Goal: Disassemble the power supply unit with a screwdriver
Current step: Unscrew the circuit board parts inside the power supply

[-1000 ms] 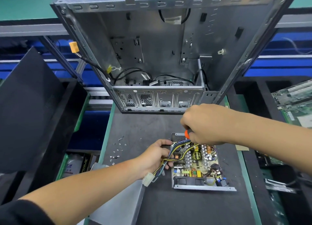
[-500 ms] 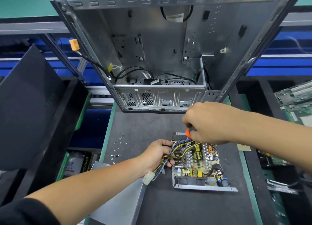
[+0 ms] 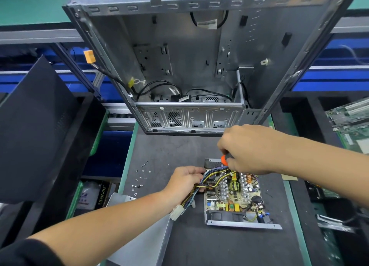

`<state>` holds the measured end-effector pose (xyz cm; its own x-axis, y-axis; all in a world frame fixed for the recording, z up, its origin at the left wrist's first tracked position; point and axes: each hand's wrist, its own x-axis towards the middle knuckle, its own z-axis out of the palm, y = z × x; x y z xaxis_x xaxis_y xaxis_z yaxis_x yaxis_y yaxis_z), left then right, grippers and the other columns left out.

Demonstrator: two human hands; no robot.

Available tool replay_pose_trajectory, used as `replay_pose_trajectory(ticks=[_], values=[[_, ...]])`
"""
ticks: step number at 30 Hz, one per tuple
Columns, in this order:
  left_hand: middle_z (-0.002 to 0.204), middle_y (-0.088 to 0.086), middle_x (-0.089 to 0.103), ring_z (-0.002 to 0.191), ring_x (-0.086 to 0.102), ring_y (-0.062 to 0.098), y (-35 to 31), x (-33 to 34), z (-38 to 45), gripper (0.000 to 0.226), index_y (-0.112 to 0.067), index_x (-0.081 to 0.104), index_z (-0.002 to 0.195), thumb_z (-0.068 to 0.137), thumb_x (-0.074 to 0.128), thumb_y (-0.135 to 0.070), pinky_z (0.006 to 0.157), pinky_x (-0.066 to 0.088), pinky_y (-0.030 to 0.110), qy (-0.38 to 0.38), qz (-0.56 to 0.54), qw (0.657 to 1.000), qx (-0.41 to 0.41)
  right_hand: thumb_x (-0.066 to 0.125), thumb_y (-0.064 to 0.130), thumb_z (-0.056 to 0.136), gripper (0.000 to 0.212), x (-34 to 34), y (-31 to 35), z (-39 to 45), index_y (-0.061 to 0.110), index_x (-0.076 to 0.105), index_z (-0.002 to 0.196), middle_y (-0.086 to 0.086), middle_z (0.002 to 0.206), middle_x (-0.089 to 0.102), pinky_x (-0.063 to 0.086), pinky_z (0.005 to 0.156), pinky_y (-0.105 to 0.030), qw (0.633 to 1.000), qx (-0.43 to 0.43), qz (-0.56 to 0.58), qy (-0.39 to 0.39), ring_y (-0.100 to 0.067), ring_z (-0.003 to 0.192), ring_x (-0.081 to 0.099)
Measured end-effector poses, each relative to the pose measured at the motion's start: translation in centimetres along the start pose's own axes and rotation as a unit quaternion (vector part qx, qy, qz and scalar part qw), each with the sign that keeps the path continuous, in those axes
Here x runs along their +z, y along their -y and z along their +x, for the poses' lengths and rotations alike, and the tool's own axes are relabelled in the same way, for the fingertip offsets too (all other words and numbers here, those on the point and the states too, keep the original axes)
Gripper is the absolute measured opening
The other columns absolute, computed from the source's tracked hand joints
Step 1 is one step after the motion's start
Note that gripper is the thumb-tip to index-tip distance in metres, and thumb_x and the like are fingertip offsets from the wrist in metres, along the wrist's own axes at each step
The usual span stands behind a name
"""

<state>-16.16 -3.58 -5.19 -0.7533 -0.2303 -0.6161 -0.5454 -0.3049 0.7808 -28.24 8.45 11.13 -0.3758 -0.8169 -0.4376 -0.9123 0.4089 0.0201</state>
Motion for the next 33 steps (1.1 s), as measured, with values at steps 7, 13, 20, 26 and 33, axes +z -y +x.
replay_pose_trajectory(ticks=[7,13,20,26,33], values=[[0.075,0.016,0.066,0.055,0.059,0.020,-0.4,0.1,0.2,0.031,0.001,0.061,0.100,0.081,0.041,0.016,0.052,0.049,0.025,-0.011,0.029,0.999,-0.018,0.053,0.022,0.091,0.012,0.2,0.0,0.0,0.014,0.058,0.085,-0.007,0.094,0.060,0.042,0.056,-0.030,1.000,-0.002,-0.001,0.000,-0.025,0.072,0.058],[0.073,0.014,0.062,0.047,0.058,0.020,-0.4,0.1,0.1,0.031,0.001,0.054,0.104,0.085,0.036,0.018,0.039,0.044,0.022,0.015,-0.041,0.998,-0.053,0.053,0.021,0.090,0.012,0.2,0.1,0.1,0.013,0.058,0.084,-0.007,0.092,0.061,0.043,0.055,-0.030,1.000,-0.002,-0.003,-0.001,-0.025,0.071,0.058],[0.066,0.011,0.059,0.041,0.056,0.020,-0.7,0.1,0.2,0.033,0.001,0.050,0.106,0.084,0.032,0.018,0.035,0.042,0.022,0.028,-0.029,0.997,-0.066,0.053,0.020,0.087,0.012,0.2,0.3,-0.2,0.012,0.062,0.086,-0.008,0.091,0.061,0.050,0.059,-0.034,1.000,0.010,0.022,-0.008,-0.027,0.073,0.059],[0.071,0.015,0.054,0.041,0.054,0.018,-1.1,0.3,0.5,0.030,0.001,0.048,0.108,0.087,0.031,0.015,0.035,0.042,0.022,0.038,-0.004,0.996,-0.075,0.051,0.023,0.090,0.016,0.2,0.3,-0.4,0.012,0.063,0.086,-0.007,0.089,0.062,0.055,0.065,-0.037,0.999,0.016,0.041,-0.028,-0.028,0.075,0.060],[0.059,0.008,0.058,0.037,0.051,0.016,-1.5,0.6,0.8,0.010,-0.006,0.055,0.094,0.095,0.045,-0.003,0.034,0.041,0.021,0.009,0.034,0.997,-0.075,0.053,0.021,0.088,0.016,0.4,0.2,-0.5,0.011,0.065,0.088,-0.009,0.092,0.064,0.055,0.065,-0.037,0.998,0.029,0.052,-0.017,-0.028,0.078,0.063]])
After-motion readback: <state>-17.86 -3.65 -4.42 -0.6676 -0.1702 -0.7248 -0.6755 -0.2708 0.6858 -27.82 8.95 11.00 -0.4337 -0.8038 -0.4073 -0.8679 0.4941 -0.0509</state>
